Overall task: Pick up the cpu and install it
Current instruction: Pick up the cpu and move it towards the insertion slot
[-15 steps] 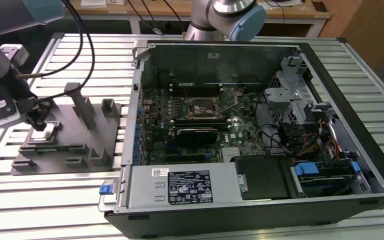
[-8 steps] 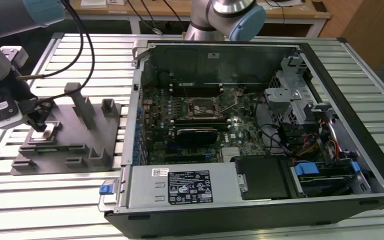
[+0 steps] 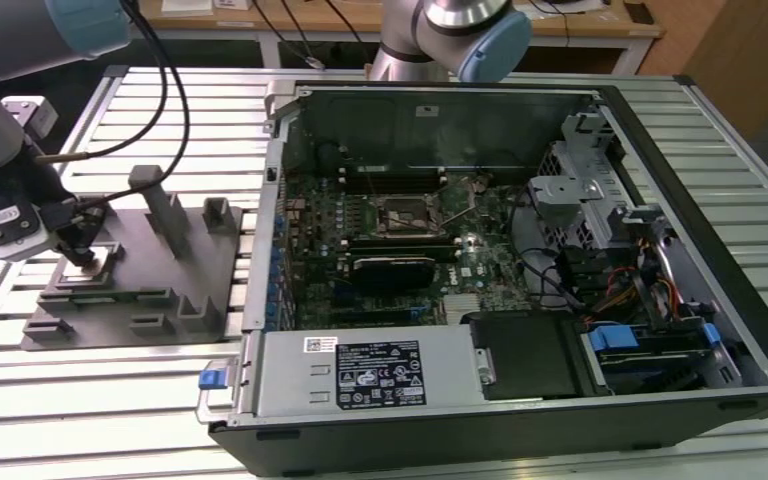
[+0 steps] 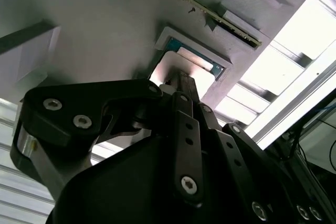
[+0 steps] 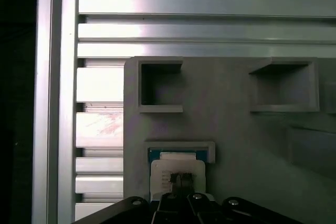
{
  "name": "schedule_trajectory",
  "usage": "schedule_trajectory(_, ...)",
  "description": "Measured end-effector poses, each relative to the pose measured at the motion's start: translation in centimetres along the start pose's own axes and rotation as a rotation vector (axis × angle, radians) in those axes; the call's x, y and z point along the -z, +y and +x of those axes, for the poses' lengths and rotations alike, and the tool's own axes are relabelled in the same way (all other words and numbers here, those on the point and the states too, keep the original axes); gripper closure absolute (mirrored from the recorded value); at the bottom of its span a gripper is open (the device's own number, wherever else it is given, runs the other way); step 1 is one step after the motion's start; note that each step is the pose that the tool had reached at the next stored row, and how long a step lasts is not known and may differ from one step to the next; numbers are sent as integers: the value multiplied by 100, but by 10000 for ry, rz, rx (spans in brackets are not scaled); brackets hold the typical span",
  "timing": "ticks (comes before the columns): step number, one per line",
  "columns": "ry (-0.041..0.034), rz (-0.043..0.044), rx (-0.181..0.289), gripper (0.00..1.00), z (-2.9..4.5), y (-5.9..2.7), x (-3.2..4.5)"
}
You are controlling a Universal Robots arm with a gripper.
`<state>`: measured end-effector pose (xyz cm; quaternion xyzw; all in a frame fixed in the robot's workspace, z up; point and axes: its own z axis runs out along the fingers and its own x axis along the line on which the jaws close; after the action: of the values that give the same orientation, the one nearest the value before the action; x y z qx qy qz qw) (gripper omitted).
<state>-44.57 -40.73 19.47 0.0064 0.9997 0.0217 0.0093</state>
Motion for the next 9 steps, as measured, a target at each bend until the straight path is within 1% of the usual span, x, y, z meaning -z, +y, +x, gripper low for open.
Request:
schedule_trajectory(4, 2, -1, 39, 89, 1, 1, -23)
schedule_trajectory(6, 3, -1, 59, 77, 2, 1, -34)
schedule_trajectory(7, 5, 0, 69, 77, 3, 1, -39)
schedule_trajectory(9, 9, 1, 89, 65, 3, 1, -49)
